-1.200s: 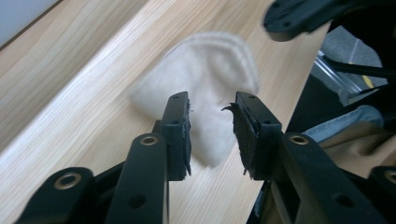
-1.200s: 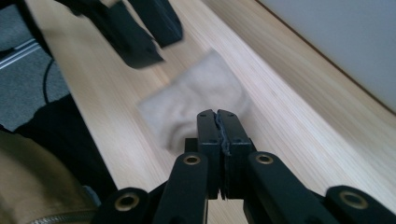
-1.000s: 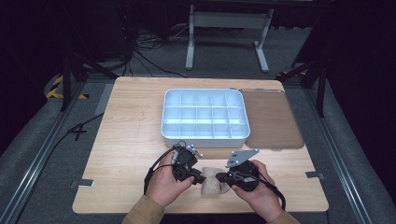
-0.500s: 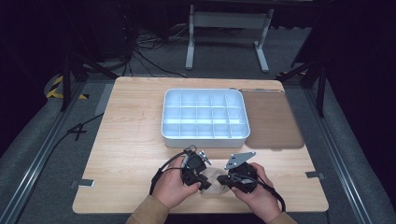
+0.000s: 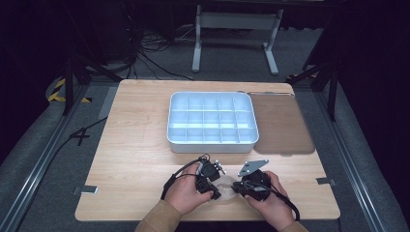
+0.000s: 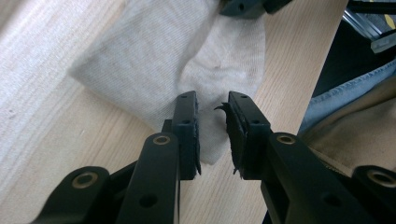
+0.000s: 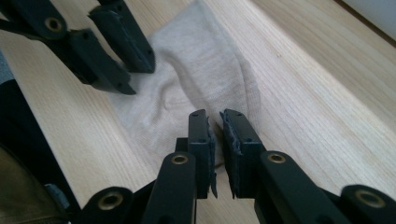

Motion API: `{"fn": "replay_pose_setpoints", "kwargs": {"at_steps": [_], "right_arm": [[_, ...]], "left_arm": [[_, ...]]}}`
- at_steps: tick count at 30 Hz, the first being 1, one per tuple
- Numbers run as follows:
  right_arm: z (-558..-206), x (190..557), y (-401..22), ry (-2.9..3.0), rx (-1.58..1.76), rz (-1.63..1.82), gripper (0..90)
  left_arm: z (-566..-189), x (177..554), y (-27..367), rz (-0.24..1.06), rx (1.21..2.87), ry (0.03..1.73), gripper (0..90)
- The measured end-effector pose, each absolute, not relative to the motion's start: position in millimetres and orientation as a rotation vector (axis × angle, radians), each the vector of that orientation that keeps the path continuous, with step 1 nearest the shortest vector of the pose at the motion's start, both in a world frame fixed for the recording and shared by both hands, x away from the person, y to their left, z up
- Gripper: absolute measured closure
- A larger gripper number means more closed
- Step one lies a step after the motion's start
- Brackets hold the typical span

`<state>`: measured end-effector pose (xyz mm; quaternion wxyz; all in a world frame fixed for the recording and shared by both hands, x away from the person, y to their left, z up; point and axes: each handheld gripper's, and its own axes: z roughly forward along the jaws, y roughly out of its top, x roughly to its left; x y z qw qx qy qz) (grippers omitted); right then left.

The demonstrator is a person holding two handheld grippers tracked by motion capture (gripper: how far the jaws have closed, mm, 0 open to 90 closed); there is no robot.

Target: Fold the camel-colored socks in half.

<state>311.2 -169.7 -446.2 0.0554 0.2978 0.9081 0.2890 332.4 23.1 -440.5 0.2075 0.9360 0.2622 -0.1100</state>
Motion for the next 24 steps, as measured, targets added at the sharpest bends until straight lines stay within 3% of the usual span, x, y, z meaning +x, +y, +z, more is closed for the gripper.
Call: {"fn": "replay_pose_setpoints", "kwargs": {"at_steps": [6,13,18,24], "right_arm": [[-451.4,312.5,-171.6,2.753,0.906,0.871,81.5],[-451.8,310.8,-169.9,2.743,0.881,0.854,81.4],[-452.1,308.0,-169.3,2.729,0.874,0.850,81.1],[-452.7,306.1,-173.0,2.725,0.874,0.869,80.5]], "left_arm": [[-436.0,332.5,24.9,-0.308,2.576,0.714,73.5],[-423.5,335.5,25.3,-0.110,2.381,0.725,76.4],[-434.1,340.3,22.9,0.020,2.396,0.786,79.5],[-444.0,347.7,25.1,0.011,2.452,0.843,83.0]]}}
